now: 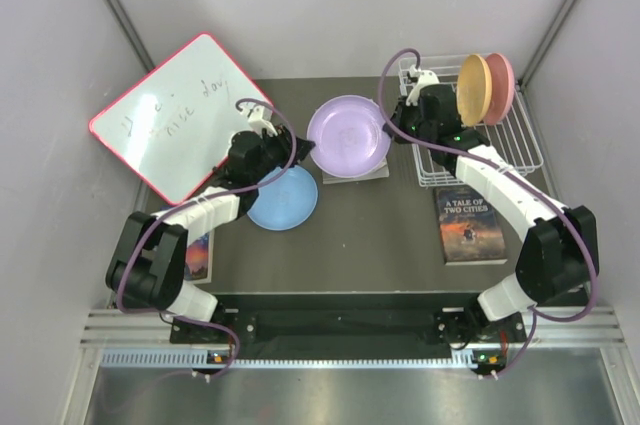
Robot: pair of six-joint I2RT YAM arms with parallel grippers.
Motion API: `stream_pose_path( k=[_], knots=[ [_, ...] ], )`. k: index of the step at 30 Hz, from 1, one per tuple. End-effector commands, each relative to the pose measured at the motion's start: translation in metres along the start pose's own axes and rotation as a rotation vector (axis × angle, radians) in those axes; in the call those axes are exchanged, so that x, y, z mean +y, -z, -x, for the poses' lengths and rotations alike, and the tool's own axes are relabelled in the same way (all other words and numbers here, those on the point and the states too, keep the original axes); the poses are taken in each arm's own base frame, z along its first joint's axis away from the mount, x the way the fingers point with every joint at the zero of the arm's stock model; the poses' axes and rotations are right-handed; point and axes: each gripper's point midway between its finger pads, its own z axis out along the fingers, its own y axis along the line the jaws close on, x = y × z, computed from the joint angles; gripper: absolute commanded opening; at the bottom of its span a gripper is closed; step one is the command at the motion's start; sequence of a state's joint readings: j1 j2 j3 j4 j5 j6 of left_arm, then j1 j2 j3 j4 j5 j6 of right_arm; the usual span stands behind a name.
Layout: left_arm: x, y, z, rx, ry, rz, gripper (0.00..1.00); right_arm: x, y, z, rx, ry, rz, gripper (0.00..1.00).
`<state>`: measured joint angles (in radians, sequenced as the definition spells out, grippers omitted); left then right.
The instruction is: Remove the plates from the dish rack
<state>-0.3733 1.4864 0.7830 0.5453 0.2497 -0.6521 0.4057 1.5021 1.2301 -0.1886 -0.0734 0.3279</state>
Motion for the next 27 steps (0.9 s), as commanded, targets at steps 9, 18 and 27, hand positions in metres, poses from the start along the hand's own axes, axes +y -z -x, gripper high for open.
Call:
stream_pose_path(
  k=[9,18,27],
  knots=[
    [-0.001,-0.001,-0.001,-0.003,-0.034,-0.011,0.08,0.029,0.005,0.020,-0.067,-0.013,0.096,0.00],
    [0.014,0.009,0.001,0.000,-0.079,0.097,0.00,0.016,0.003,0.020,-0.070,-0.002,0.032,0.49],
    [0.064,0.074,0.029,-0.084,-0.136,0.457,0.00,-0.050,0.019,0.039,-0.110,0.088,-0.260,0.72]
  ],
)
